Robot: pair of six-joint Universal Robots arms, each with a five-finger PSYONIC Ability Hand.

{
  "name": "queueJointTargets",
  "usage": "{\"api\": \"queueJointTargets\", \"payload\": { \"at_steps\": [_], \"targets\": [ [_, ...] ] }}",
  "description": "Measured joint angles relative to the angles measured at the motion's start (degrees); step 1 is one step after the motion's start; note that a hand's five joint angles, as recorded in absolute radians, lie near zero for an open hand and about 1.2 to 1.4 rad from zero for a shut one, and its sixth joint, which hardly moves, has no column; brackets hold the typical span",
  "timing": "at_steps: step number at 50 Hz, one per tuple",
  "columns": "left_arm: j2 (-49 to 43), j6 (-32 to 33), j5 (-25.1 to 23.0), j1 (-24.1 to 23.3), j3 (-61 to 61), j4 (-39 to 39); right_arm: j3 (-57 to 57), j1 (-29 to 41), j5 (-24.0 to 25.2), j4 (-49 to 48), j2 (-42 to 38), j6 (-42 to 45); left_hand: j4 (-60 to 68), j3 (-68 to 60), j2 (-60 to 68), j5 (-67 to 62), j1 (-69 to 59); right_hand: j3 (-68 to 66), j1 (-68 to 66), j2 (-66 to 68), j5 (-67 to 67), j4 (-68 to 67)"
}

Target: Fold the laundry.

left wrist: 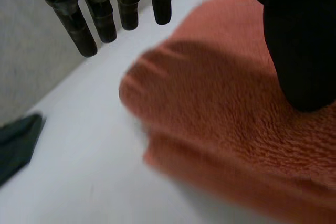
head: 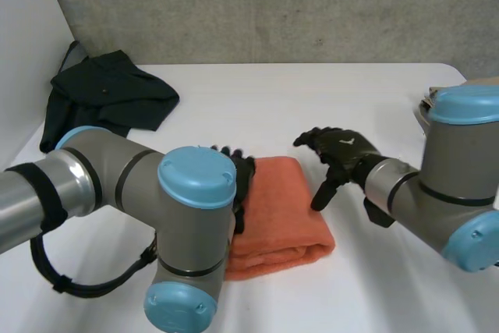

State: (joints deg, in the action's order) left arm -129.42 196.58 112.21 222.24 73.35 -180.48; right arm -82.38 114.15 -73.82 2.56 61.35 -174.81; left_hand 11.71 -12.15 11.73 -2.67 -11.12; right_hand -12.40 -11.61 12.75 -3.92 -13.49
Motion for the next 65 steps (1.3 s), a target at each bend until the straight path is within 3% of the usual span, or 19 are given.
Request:
{"api": "queueJointTargets", "payload": {
  "at_steps": [10, 22, 30, 34, 38, 42, 54, 65],
  "targets": [
    [1.7, 1.8, 1.5, 0.6, 6.3, 2.7, 2.0, 7.1, -0.1, 0.7, -3.7, 6.4, 0.0, 0.0, 0.0, 0.0, 0.0, 0.0, 0.0, 0.0, 0.0, 0.0],
    [3.9, 2.9, -0.2, 1.4, 9.4, 1.5, 2.1, 7.7, -4.4, 1.1, -7.2, 15.1, 0.0, 0.0, 0.0, 0.0, 0.7, 0.0, 0.8, 0.0, 0.0, 0.0],
    [13.4, 2.4, -9.7, 4.0, 9.2, -0.2, -5.7, 8.2, -6.8, -3.0, 2.0, 18.4, 0.0, 0.0, 0.0, 0.0, 0.8, 0.0, 1.0, 0.0, 0.3, 0.0],
    [19.2, 2.3, -18.1, 5.9, 9.1, -0.3, -14.8, 8.9, -5.2, -9.9, 9.8, 18.5, 0.0, 0.0, 0.0, 0.0, 0.8, 0.0, 1.0, 0.0, 0.3, 0.0],
    [23.0, 2.1, -26.0, 7.9, 8.7, 0.4, -22.3, 10.8, -4.2, -15.5, 13.2, 18.3, 0.0, 0.0, 0.0, 0.0, 0.8, 0.0, 1.1, 0.0, 0.3, 0.0],
    [24.8, 1.6, -31.0, 9.6, 8.1, 1.6, -26.3, 12.7, -4.0, -19.3, 12.9, 18.2, 0.0, 0.0, 0.0, 0.0, 0.8, 0.0, 1.1, 0.0, 0.3, 0.0],
    [25.0, -2.1, -33.0, 10.8, 6.9, 2.7, -25.0, 15.3, -7.2, -29.4, 1.6, 19.1, 0.0, 0.0, 0.0, 0.0, 0.7, 0.0, 1.0, 0.0, 0.3, 0.0],
    [25.0, -2.4, -32.9, 10.5, 7.0, 2.7, -18.0, 15.2, -9.2, -33.3, -3.3, 19.3, 0.0, 0.0, 0.0, 0.0, 0.7, 0.0, 1.0, 0.0, 0.4, 0.0]
  ]
}}
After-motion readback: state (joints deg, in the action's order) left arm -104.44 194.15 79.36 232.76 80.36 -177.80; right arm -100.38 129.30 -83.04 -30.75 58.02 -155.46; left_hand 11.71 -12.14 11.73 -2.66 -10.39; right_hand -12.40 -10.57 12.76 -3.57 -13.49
